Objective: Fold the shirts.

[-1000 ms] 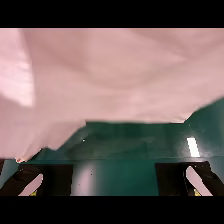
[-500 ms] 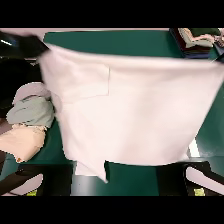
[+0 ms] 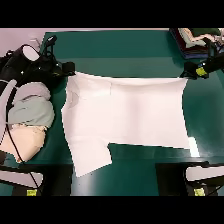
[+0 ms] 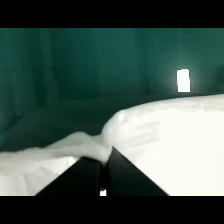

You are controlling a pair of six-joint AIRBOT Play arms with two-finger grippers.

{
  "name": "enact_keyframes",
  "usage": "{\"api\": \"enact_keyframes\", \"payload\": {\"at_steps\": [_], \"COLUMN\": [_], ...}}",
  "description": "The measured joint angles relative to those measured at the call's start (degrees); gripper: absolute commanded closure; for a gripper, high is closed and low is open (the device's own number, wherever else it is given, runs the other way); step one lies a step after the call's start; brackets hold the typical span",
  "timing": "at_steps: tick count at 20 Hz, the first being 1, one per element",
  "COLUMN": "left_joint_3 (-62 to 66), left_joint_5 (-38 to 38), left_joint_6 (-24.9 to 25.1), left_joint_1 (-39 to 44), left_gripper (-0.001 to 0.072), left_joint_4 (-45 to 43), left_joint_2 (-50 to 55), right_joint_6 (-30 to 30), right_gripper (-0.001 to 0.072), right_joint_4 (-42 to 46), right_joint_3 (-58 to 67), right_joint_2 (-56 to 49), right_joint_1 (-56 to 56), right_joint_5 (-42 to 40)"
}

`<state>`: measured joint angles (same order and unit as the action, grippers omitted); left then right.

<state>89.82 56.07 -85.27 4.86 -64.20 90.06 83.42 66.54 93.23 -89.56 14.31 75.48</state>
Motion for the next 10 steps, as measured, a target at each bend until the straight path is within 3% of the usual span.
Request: {"api": "enact_keyframes", "payload": {"at_steps": [4,10], "left_joint_3": [3.7,-2.6], "left_joint_5": [5.6,16.1], "left_joint_6": [3.0,6.4], "left_joint_1": [-2.1,-3.4], "left_gripper": [0.0683,0.0682], "left_joint_4": [0.1,0.2], "left_joint_2": [1.9,2.5], "right_joint_6": [-2.8,-4.5], "right_gripper": [0.0701,0.0696], "right_joint_4": [0.2,3.0], "right_joint_3": [1.9,-11.9], "right_joint_2": [-1.1,4.7], "right_joint_1": [-0.1,-0.1], "right_joint_5": [2.2,0.5]}}
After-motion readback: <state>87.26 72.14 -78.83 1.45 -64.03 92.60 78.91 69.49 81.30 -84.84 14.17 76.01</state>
